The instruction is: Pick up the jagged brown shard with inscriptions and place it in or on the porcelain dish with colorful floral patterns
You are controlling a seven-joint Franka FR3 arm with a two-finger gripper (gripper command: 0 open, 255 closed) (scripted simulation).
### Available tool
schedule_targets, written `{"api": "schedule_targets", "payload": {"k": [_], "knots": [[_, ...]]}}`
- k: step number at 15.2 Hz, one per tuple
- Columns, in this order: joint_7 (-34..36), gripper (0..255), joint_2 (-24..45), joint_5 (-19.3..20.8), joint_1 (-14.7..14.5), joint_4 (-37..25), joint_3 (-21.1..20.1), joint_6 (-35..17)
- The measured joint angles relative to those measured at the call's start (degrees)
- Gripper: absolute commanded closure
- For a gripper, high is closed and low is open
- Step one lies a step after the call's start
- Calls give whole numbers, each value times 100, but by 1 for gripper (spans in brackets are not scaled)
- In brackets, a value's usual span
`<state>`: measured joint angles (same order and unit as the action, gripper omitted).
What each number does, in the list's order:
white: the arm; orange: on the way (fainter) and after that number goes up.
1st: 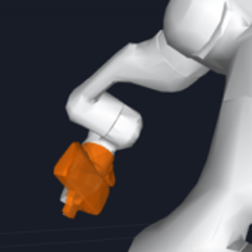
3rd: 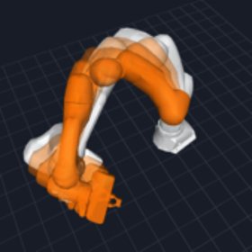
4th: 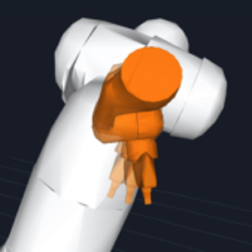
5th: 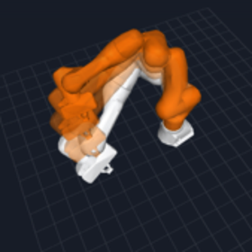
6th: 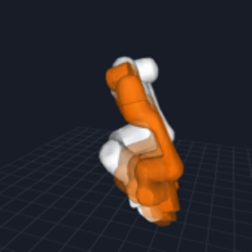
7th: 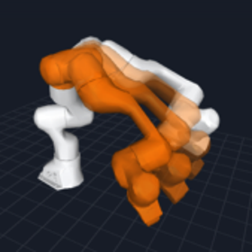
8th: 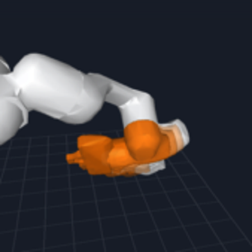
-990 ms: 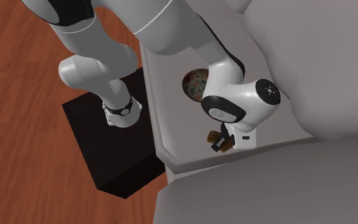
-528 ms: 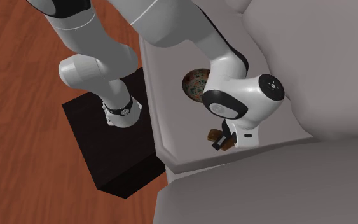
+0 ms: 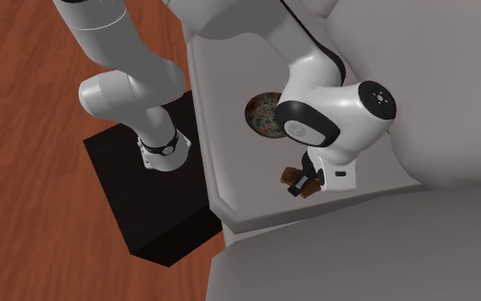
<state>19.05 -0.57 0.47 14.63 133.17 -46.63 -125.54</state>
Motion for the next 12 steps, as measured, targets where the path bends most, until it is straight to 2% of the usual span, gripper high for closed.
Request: {"api": "schedule_targets", "payload": {"k": [12], "knots": [[-442,255,-734,-563,-29,-422,123,949]]}}
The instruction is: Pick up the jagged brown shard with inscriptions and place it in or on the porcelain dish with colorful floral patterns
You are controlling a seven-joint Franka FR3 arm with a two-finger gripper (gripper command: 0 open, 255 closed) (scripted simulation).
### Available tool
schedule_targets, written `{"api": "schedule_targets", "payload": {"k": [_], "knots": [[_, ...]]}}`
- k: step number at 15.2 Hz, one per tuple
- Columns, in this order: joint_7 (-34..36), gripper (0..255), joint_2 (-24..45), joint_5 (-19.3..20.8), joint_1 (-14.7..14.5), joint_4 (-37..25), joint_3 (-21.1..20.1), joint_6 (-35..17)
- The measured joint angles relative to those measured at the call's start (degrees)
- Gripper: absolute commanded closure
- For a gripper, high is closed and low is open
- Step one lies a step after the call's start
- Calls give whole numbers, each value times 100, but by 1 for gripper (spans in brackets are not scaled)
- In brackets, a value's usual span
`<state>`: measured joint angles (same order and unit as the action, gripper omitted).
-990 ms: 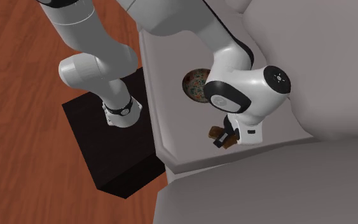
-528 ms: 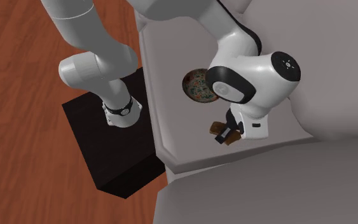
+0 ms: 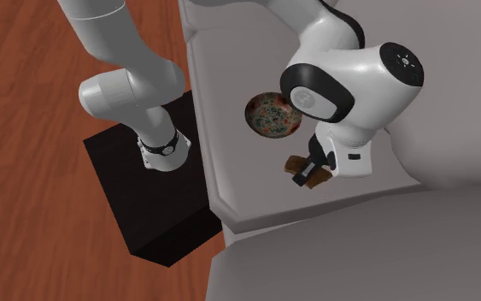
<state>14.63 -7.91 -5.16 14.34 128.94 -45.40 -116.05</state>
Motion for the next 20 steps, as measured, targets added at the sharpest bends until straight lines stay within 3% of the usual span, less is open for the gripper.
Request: {"api": "schedule_targets", "payload": {"k": [6,15,20], "knots": [[37,255,-867,-734,-449,525,-75,150],[535,255,-2179,-1905,-1564,1309,-292,448],[1020,255,-2666,-2387,-2136,1392,-492,738]]}}
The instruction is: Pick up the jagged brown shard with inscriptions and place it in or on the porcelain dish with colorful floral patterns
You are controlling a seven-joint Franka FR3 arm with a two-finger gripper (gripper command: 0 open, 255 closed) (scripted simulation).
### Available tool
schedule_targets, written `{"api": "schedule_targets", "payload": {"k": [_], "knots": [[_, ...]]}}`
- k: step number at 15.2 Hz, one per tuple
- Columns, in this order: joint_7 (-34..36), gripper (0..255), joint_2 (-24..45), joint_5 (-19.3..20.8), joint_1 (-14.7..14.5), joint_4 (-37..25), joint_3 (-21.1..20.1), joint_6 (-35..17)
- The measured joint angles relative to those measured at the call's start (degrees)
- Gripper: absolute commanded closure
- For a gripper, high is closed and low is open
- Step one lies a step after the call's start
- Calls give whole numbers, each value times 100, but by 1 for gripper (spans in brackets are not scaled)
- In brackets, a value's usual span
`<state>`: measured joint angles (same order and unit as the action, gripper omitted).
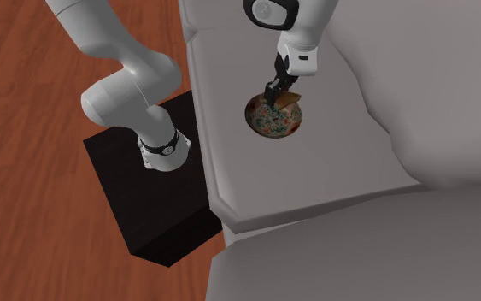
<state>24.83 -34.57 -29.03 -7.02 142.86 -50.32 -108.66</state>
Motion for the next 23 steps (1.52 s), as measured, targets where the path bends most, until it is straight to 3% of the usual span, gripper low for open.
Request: {"api": "schedule_targets", "payload": {"k": [4,14,20,21,23], "knots": [[86,255,36,-139,-63,174,-188,-233],[120,255,557,-253,169,572,-774,-1178],[134,255,625,-255,205,601,-847,-1282],[134,0,625,-255,206,601,-847,-1283],[134,0,626,-255,206,601,-848,-1283]]}}
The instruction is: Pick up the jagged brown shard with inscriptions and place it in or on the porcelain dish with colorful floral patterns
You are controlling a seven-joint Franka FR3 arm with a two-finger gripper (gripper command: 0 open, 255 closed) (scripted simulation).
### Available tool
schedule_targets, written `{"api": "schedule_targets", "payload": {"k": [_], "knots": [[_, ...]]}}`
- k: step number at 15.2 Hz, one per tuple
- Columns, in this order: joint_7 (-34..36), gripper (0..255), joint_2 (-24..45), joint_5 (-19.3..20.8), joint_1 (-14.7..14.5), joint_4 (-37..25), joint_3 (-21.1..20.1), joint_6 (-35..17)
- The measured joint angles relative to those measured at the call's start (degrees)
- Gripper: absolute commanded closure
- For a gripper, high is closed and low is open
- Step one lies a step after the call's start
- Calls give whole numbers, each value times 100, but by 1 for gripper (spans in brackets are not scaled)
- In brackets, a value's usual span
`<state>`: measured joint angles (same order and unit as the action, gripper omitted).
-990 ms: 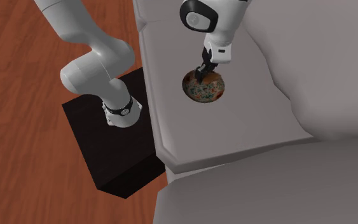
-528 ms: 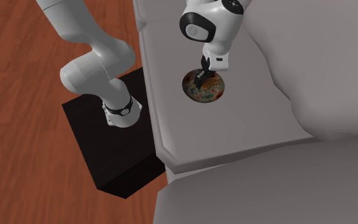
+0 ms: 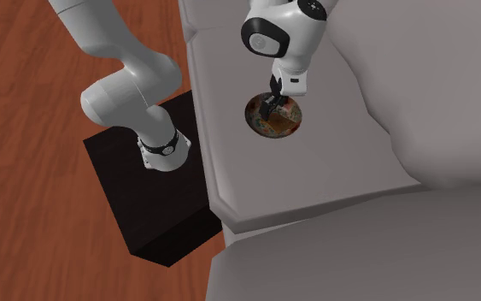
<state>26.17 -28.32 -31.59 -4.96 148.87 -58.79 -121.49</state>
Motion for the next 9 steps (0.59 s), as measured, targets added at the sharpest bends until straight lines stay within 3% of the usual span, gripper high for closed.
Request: {"api": "schedule_targets", "payload": {"k": [4,9], "knots": [[0,0,0,0,0,0,0,0],[-15,0,-378,120,-144,-396,457,774]]}}
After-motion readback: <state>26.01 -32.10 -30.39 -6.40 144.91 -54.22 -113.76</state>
